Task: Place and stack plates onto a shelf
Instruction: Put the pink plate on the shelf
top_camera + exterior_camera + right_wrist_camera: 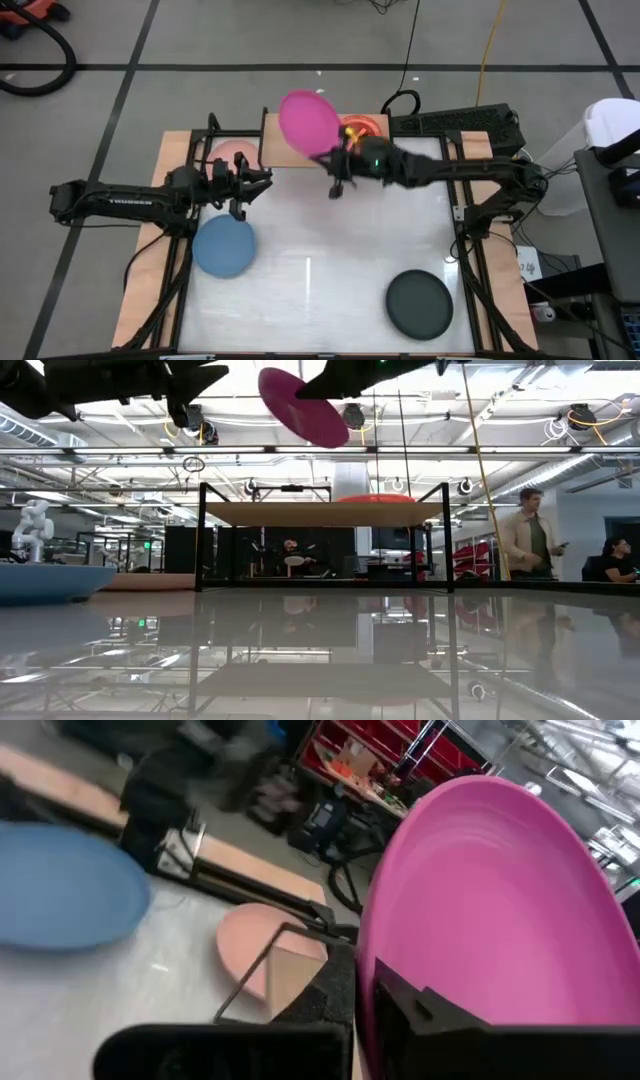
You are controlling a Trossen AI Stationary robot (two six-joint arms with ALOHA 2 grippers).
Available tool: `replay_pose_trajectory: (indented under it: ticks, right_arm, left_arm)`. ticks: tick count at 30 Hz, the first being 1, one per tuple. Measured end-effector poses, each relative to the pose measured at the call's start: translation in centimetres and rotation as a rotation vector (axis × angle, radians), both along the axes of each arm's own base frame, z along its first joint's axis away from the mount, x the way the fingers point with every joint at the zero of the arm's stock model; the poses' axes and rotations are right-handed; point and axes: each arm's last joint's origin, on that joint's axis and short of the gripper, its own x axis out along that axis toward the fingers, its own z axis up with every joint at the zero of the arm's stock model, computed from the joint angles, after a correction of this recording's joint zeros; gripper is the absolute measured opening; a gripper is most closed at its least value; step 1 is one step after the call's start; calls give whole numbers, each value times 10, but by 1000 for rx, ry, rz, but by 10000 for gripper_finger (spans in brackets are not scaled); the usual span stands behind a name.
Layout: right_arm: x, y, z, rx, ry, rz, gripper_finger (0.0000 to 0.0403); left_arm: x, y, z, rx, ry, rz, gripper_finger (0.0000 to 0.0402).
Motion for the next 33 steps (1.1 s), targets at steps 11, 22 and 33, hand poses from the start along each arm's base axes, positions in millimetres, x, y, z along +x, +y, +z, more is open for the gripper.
replay_pose_trajectory:
  ticks: [11,22,33]
  right_arm:
    - [47,-44,-37,54,91,75,1]
    - [64,-61,-77,54,217,23,0]
    - [66,-63,-87,36,244,-23,37]
  left_arm:
    - [-9,1,9,73,-53,79,126]
    - [-7,1,4,66,0,77,126]
    - [-7,1,3,62,6,76,126]
